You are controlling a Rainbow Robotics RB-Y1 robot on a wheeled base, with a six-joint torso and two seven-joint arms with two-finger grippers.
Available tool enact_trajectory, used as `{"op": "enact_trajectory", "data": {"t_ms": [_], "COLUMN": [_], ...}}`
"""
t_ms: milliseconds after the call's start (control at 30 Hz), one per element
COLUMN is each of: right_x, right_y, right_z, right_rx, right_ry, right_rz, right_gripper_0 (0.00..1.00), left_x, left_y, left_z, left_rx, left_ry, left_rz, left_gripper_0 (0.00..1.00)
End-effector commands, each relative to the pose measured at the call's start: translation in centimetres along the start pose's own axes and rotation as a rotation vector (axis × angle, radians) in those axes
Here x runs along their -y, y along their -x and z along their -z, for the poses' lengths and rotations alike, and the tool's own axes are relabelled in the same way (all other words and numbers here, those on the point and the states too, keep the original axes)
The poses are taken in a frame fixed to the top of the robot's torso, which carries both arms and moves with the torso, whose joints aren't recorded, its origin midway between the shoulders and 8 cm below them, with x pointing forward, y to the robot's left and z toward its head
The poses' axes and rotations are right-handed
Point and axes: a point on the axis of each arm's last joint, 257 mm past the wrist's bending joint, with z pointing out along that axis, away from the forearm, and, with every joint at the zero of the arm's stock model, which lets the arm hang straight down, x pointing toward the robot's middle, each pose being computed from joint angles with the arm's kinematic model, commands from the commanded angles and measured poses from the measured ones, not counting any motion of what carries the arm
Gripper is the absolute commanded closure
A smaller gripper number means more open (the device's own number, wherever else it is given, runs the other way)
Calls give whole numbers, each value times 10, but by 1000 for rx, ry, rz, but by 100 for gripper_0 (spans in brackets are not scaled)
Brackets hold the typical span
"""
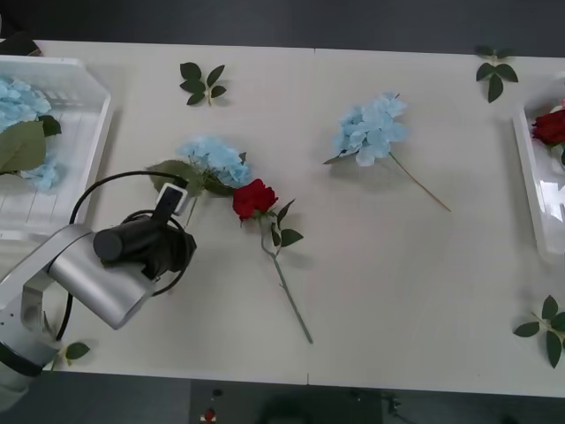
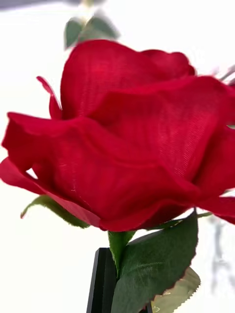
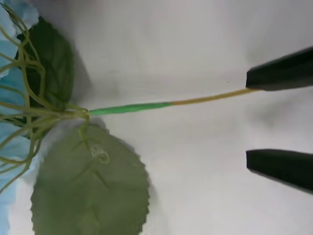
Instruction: Put the red flowers into the right box and the blue flowers into the left box
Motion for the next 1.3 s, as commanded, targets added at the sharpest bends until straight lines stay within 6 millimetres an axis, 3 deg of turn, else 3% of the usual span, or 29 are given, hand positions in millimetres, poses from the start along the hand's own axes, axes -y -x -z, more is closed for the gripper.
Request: {"op": "enact_trajectory", "data": {"t_ms": [33,300,467,633,667,700,733,767,800,833,867,967,1067,1200,1300], "right_x": [37,98,114,117,118,118,117,117,118,118,118,117,109,76,29], "right_y": [58,82,82,81,82,81,82,81,81,82,81,82,82,73,58], "right_z": [26,22,20,17,17,17,17,17,17,17,17,17,15,3,-14], "right_rx": [122,194,201,203,206,206,207,206,206,207,205,206,206,186,161], "right_ry": [-110,-279,-321,-321,-323,-324,-321,-321,-324,-322,-324,-323,-308,-211,-108], "right_rz": [49,73,77,66,65,62,63,64,64,64,70,74,82,52,71], "right_gripper_0": [100,100,100,98,90,64,50,20,7,1,0,0,0,0,0], "left_x": [-13,-15,-10,-6,-6,-5,-5,-5,-4,-4,-3,-1,0,2,5], "left_y": [37,73,87,92,92,91,90,88,87,86,87,85,85,87,98], "left_z": [11,7,-6,-19,-22,-25,-26,-30,-33,-34,-37,-43,-43,-42,-38], "left_rx": [84,97,98,96,93,89,88,82,80,79,81,82,81,84,105], "left_ry": [17,28,25,23,23,21,21,22,22,23,24,27,25,14,-6], "left_rz": [35,66,79,91,93,92,93,90,85,80,70,52,53,61,85], "left_gripper_0": [0,0,0,0,0,0,0,3,12,19,29,76,100,100,100]}}
